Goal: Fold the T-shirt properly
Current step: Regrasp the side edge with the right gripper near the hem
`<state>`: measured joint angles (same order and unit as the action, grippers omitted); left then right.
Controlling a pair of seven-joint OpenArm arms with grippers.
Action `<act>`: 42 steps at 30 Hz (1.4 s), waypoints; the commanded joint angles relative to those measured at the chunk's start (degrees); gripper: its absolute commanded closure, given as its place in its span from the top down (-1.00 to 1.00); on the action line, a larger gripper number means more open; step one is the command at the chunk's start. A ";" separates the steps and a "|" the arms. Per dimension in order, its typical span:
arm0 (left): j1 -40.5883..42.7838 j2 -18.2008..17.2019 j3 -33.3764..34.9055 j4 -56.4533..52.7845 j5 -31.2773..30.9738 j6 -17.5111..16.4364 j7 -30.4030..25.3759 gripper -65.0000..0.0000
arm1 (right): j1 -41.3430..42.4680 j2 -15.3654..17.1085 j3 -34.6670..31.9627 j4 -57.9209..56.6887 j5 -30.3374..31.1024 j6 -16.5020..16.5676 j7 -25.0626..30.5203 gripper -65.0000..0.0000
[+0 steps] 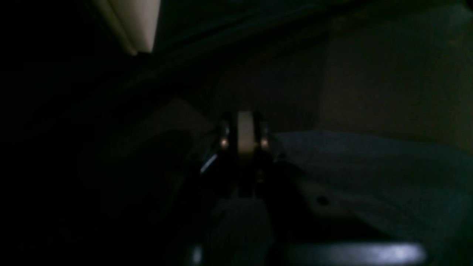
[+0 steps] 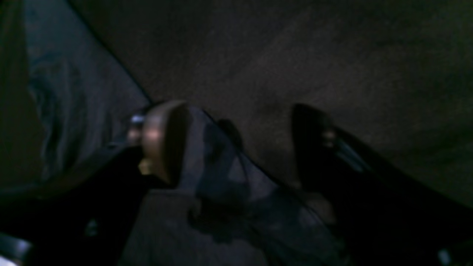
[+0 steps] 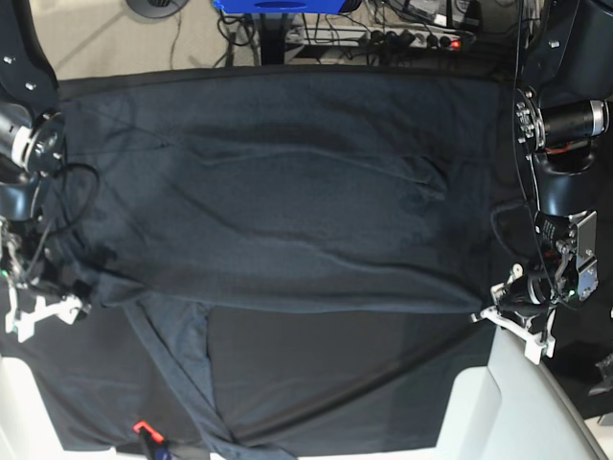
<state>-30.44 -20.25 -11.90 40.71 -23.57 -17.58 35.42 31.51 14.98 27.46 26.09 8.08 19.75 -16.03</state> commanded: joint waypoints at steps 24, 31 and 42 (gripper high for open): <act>-1.70 -0.98 -0.01 0.83 -0.47 -0.13 -0.91 -1.00 | 1.94 -0.61 -0.17 -3.10 0.23 2.89 -1.86 -0.06; -0.99 -0.98 -0.01 0.83 -0.47 -0.13 -0.91 -1.00 | 1.94 -1.05 -0.25 -3.10 0.23 2.89 -1.86 -0.22; -0.90 -0.98 -0.01 0.83 -0.47 -0.13 -0.91 -1.00 | 2.03 -1.05 -5.62 -3.10 0.50 2.89 -1.86 -0.91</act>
<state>-29.52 -20.34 -11.90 40.69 -23.57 -17.58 35.42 31.57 13.15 21.87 22.11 7.73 22.13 -18.68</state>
